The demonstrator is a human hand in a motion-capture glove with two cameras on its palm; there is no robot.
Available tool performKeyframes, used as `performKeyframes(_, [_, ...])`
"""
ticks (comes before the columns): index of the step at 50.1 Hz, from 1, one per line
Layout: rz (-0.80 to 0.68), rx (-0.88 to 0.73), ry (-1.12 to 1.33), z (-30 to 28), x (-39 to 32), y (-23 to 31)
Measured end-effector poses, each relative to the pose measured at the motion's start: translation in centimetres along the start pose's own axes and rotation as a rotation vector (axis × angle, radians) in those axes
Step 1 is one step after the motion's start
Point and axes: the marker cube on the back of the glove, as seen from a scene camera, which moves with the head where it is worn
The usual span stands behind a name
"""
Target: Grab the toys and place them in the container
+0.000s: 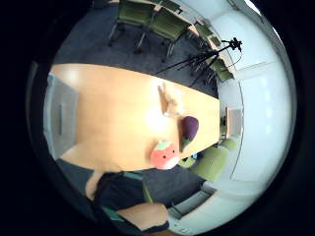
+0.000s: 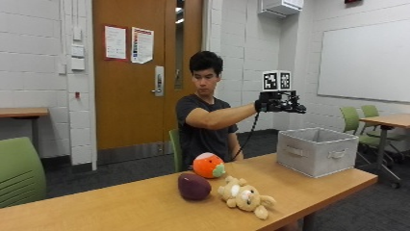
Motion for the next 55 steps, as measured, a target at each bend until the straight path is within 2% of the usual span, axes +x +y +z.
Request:
performKeyframes(19, [-0.038, -0.005, -0.015, -0.6, 0.8, 1.8])
performKeyframes(34, [0.028, -0.057, -0.056, -0.2, 10.2, 8.9])
performKeyframes(44, [0.118, -0.055, -0.036, 3.9, 17.9, 13.1])
performKeyframes(55, [0.167, -0.095, -0.031, 11.2, 21.1, 16.2])
